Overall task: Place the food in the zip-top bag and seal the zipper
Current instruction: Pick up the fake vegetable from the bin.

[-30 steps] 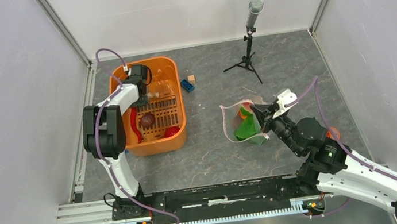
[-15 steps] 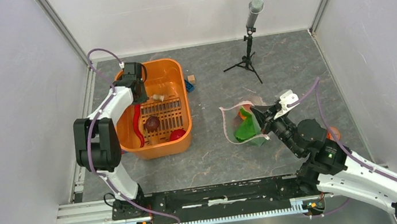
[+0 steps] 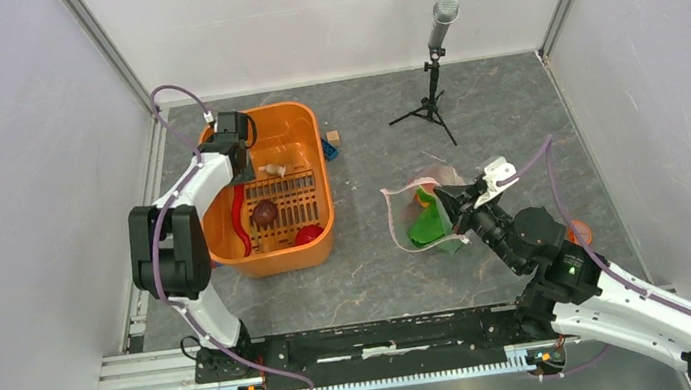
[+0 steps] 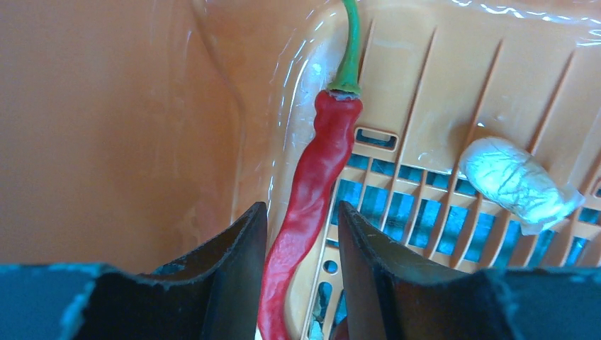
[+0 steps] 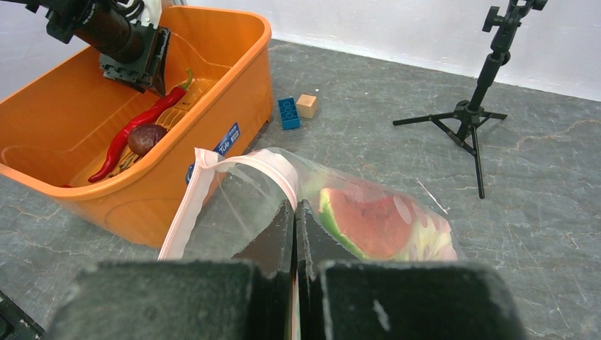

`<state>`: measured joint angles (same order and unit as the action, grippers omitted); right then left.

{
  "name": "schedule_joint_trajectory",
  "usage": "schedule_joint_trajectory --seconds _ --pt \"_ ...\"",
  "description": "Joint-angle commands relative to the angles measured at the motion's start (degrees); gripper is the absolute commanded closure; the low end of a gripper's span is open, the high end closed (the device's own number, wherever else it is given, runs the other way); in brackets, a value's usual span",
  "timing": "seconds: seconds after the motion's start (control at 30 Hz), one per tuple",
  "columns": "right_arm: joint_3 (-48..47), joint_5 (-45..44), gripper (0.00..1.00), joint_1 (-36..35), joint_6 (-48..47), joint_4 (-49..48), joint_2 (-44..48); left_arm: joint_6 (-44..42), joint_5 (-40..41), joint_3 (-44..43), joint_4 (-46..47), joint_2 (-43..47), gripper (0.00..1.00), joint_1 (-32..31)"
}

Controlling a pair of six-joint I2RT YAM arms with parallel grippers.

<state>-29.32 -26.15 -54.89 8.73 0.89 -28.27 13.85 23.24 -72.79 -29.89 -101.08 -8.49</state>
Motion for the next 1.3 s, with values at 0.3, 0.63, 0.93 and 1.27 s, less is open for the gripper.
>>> schedule_joint_trajectory --seconds 0.3,0.63,0.93,1.27 --pt "0.0 -1.5 1.0 -0.1 -0.6 -2.4 -0.8 -0.4 1.9 -1.6 3.1 -6.9 0.45 0.1" --pt "-0.2 -1.6 1.0 0.0 -0.8 -2.6 -1.3 -0.1 2.1 0.5 3.9 -4.3 0.76 0.1" --pt "-0.5 -0.9 1.0 -0.1 -0.2 -3.2 -2.3 -1.5 -2.9 -0.4 3.7 5.6 0.81 0.1" --pt "-0.6 -1.7 1.0 0.0 1.8 -4.8 -4.8 6.4 -35.2 4.6 8.8 21.4 0.82 0.0"
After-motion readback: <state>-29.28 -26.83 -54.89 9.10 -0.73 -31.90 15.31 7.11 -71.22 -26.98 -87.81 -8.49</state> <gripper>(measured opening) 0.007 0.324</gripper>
